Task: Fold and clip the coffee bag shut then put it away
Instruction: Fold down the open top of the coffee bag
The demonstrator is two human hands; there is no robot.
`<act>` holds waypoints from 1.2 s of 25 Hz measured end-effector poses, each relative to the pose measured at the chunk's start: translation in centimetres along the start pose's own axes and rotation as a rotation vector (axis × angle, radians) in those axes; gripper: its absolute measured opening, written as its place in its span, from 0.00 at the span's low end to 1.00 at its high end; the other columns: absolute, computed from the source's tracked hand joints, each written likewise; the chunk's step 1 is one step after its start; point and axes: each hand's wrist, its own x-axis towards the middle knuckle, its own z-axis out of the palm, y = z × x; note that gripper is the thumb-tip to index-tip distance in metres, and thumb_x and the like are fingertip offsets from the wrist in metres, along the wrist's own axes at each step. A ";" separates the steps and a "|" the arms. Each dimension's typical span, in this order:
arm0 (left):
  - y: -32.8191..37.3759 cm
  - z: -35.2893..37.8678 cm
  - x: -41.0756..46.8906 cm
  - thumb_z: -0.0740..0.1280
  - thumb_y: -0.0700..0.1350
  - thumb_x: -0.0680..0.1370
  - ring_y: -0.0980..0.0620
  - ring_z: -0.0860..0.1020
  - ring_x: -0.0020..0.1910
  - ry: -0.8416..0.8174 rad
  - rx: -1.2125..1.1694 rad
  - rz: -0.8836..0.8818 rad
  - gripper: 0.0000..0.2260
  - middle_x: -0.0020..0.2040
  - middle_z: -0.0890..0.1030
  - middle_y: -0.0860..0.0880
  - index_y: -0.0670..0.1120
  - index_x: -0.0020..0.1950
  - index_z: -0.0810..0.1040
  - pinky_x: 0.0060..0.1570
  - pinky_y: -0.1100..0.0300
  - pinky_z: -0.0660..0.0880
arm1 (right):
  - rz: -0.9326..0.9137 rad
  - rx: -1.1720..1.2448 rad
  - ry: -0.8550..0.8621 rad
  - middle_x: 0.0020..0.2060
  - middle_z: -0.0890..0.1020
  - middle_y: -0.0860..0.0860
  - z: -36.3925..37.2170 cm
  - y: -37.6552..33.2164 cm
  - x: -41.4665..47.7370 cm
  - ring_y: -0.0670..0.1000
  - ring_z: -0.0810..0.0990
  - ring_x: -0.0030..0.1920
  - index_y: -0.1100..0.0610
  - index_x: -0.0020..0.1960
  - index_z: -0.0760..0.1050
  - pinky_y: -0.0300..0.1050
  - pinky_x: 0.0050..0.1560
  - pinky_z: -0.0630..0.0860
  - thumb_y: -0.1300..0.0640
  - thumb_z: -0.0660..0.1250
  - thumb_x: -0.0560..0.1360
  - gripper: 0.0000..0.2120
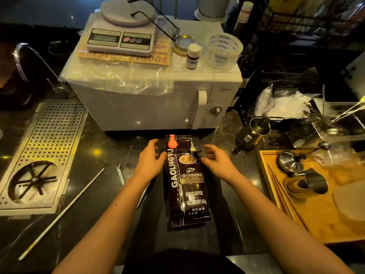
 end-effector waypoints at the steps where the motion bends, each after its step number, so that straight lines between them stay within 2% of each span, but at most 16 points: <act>1: 0.1 0.3 0.3 0.66 0.43 0.79 0.45 0.78 0.59 0.009 -0.027 -0.041 0.25 0.67 0.75 0.40 0.43 0.75 0.63 0.54 0.56 0.73 | 0.020 0.022 -0.032 0.66 0.75 0.58 0.0 0.2 0.4 0.51 0.76 0.60 0.59 0.73 0.65 0.42 0.56 0.72 0.61 0.67 0.78 0.25; 6: 0.0 1.7 1.0 0.66 0.44 0.80 0.47 0.80 0.55 -0.026 -0.016 -0.145 0.20 0.61 0.80 0.40 0.44 0.71 0.68 0.51 0.58 0.73 | 0.077 0.145 -0.118 0.56 0.79 0.59 0.7 0.6 1.6 0.48 0.78 0.51 0.63 0.69 0.69 0.29 0.44 0.75 0.66 0.65 0.78 0.19; 9: 0.3 2.3 1.4 0.64 0.43 0.80 0.50 0.79 0.48 -0.043 -0.012 -0.179 0.16 0.56 0.82 0.41 0.44 0.68 0.71 0.46 0.60 0.73 | 0.059 0.223 -0.132 0.49 0.80 0.54 0.7 0.8 2.2 0.46 0.79 0.47 0.62 0.68 0.71 0.31 0.43 0.77 0.66 0.64 0.79 0.17; 12: -0.1 2.7 1.6 0.64 0.42 0.80 0.57 0.78 0.39 -0.009 0.001 -0.167 0.10 0.48 0.82 0.46 0.44 0.61 0.76 0.35 0.70 0.70 | 0.077 0.282 -0.137 0.49 0.81 0.58 0.9 1.1 2.6 0.50 0.81 0.46 0.60 0.64 0.74 0.38 0.42 0.80 0.65 0.63 0.80 0.14; 14: -0.4 2.7 1.6 0.64 0.41 0.80 0.62 0.77 0.36 0.035 -0.019 -0.166 0.07 0.43 0.81 0.49 0.46 0.56 0.78 0.31 0.74 0.69 | 0.094 0.331 -0.123 0.46 0.81 0.57 1.1 1.1 2.7 0.48 0.81 0.43 0.56 0.59 0.76 0.35 0.35 0.77 0.66 0.62 0.80 0.11; 16: -0.5 2.7 1.6 0.63 0.39 0.79 0.62 0.77 0.35 0.055 -0.065 -0.164 0.06 0.40 0.82 0.49 0.46 0.50 0.79 0.28 0.75 0.70 | 0.082 0.359 -0.101 0.42 0.82 0.53 1.3 0.9 2.7 0.43 0.81 0.38 0.52 0.52 0.78 0.31 0.32 0.74 0.66 0.63 0.79 0.11; 18: -0.6 2.7 1.2 0.63 0.37 0.79 0.58 0.80 0.32 0.061 -0.141 -0.155 0.07 0.38 0.83 0.45 0.46 0.46 0.79 0.29 0.73 0.72 | 0.059 0.389 -0.086 0.40 0.83 0.52 1.3 0.7 2.4 0.40 0.82 0.35 0.50 0.48 0.79 0.31 0.30 0.74 0.66 0.64 0.79 0.12; 22: -0.2 2.2 -0.2 0.65 0.39 0.79 0.56 0.84 0.40 0.052 -0.406 -0.140 0.10 0.39 0.86 0.50 0.53 0.47 0.80 0.37 0.64 0.79 | -0.012 0.462 -0.041 0.42 0.86 0.48 0.6 -0.1 1.1 0.43 0.85 0.42 0.47 0.44 0.81 0.32 0.34 0.77 0.67 0.65 0.78 0.16; 27: 0.6 1.5 -3.0 0.65 0.36 0.79 0.55 0.84 0.43 0.091 -0.566 -0.018 0.10 0.42 0.86 0.50 0.49 0.49 0.81 0.39 0.65 0.79 | -0.096 0.514 0.012 0.40 0.87 0.46 -0.6 -1.4 -1.6 0.45 0.85 0.43 0.47 0.42 0.84 0.35 0.39 0.79 0.71 0.66 0.76 0.19; 30: 1.4 1.0 -4.6 0.65 0.33 0.78 0.55 0.84 0.45 0.146 -0.602 0.075 0.15 0.42 0.85 0.52 0.52 0.45 0.83 0.42 0.65 0.78 | -0.195 0.555 0.059 0.40 0.87 0.48 -1.5 -2.4 -3.5 0.48 0.86 0.44 0.48 0.42 0.85 0.39 0.43 0.80 0.73 0.67 0.74 0.20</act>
